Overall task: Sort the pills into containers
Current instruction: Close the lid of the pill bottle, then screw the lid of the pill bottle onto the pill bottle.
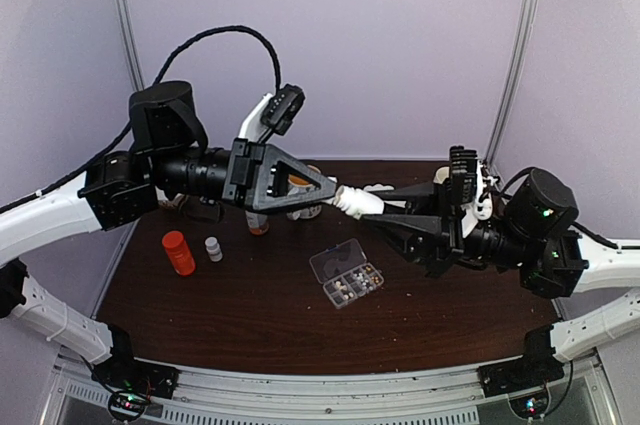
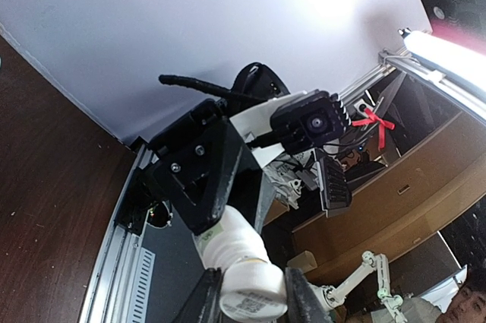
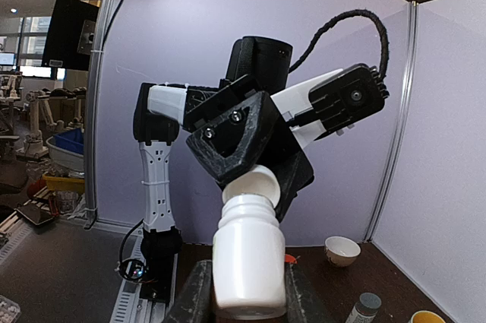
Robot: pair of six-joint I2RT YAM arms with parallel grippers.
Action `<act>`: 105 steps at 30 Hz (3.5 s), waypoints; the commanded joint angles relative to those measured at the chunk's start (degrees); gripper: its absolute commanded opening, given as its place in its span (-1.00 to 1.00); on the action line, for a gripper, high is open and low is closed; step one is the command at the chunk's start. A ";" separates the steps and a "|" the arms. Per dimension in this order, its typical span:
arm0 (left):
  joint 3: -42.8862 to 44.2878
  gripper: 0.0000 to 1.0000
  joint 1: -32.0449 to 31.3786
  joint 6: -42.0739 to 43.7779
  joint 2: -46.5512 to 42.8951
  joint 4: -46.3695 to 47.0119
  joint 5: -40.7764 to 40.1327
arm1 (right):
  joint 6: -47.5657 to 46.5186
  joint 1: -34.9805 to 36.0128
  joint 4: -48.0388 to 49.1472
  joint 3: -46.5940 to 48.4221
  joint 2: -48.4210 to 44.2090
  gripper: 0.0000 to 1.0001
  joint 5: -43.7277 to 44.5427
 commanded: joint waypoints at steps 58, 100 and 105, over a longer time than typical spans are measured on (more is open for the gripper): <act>0.06 -1.00 -0.61 0.72 3.01 -8.97 -0.59 | -22.98 12.47 -19.00 6.44 4.91 -1.00 29.85; 7.01 -1.00 -7.48 84.27 1.01 -29.54 -13.01 | 42.86 3.35 0.54 5.24 5.27 -1.00 -1.41; 6.20 -1.00 -11.07 99.93 0.48 -32.42 -18.06 | 48.82 3.36 0.61 5.19 5.85 -1.00 -0.04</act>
